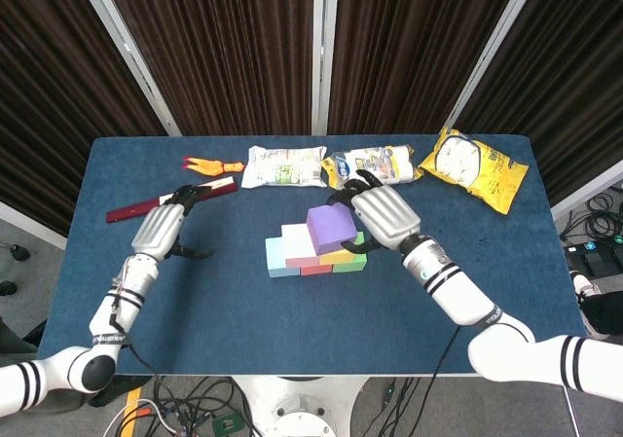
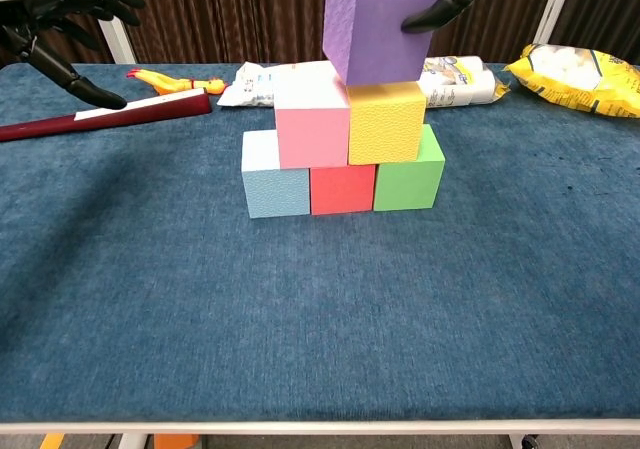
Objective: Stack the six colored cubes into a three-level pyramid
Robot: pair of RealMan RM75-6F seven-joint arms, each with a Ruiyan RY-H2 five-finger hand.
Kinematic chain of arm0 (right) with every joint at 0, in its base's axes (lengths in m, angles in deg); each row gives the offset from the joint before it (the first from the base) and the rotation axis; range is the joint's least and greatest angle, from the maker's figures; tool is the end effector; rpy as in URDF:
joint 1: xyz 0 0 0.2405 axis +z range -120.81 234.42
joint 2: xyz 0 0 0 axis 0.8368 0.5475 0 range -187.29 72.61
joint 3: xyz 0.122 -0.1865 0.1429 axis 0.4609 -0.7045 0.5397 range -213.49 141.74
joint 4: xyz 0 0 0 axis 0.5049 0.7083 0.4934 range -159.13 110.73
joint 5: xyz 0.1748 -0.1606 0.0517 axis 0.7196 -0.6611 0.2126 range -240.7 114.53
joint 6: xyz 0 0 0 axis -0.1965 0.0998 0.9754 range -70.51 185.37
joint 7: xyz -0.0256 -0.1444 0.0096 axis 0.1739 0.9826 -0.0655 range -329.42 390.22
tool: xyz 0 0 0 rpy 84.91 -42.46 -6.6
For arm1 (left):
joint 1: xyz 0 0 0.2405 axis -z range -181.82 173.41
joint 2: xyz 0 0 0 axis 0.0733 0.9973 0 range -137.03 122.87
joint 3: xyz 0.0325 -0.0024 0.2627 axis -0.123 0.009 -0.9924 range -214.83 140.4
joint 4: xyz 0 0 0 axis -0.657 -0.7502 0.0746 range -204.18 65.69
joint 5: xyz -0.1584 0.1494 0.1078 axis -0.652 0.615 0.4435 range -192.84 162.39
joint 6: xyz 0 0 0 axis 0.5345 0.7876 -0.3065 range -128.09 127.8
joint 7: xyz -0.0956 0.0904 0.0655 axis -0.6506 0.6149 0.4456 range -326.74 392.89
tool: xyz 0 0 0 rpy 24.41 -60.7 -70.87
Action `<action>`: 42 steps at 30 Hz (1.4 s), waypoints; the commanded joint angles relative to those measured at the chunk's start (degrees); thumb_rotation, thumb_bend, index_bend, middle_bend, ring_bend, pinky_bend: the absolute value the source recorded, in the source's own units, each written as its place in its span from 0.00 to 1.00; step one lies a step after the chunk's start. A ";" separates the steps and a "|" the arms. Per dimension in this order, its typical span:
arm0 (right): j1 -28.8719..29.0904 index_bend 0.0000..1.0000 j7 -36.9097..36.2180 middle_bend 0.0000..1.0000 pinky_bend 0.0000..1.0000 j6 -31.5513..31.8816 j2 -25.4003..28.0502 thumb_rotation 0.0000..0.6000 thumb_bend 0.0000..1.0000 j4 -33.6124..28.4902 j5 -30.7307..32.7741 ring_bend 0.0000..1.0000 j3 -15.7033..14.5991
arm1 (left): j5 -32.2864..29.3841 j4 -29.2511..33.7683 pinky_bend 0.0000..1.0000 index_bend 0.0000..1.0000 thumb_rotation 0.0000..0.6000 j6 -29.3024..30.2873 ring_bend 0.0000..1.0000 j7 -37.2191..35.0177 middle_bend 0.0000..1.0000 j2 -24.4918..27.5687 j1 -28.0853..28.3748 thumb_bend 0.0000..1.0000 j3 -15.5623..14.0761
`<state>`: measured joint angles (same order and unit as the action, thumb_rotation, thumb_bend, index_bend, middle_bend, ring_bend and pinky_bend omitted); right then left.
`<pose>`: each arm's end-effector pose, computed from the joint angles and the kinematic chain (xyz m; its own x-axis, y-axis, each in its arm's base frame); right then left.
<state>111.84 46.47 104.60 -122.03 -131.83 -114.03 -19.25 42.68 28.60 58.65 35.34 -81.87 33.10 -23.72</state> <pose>-0.0453 -0.3782 0.0577 0.3757 -0.2971 0.8778 -0.8517 -0.4842 0.2006 -0.1727 0.3571 0.0347 0.0700 0.2697 0.9604 0.9883 -0.1496 -0.0301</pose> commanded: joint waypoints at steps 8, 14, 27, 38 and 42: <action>4.55 0.32 10.67 0.44 0.00 8.09 -3.53 1.00 0.20 -4.02 9.82 0.15 -1.90 | 1.06 -0.23 0.18 0.11 1.00 -0.16 0.01 -0.98 0.11 0.18 -0.37 0.00 0.14; 5.41 0.32 12.94 0.44 0.00 10.17 -4.32 1.00 0.20 -4.86 12.59 0.15 -2.39 | 1.41 -0.33 0.18 0.11 1.00 -0.24 0.01 -1.16 0.11 0.06 -0.38 0.00 0.23; 6.43 0.32 12.59 0.44 0.00 10.28 -5.75 1.00 0.20 -3.40 14.05 0.15 -2.09 | 1.29 -0.81 0.18 0.11 1.00 -0.52 0.01 -1.43 0.10 -0.17 -0.53 0.00 0.31; 6.87 0.32 12.71 0.44 0.00 10.69 -6.00 1.00 0.20 -3.37 14.59 0.15 -2.12 | 1.62 -1.50 0.18 0.11 1.00 -0.84 0.01 -2.18 0.10 -0.40 -0.68 0.00 0.36; 6.85 0.32 12.14 0.44 0.00 10.27 -5.80 1.00 0.20 -3.61 14.89 0.15 -2.02 | 1.73 -1.45 0.18 0.11 1.00 -0.86 0.01 -2.00 0.10 -0.41 -0.67 0.00 0.33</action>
<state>118.69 58.67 114.98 -127.88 -135.42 -99.21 -21.27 44.38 27.09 57.78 33.25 -82.29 32.41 -23.37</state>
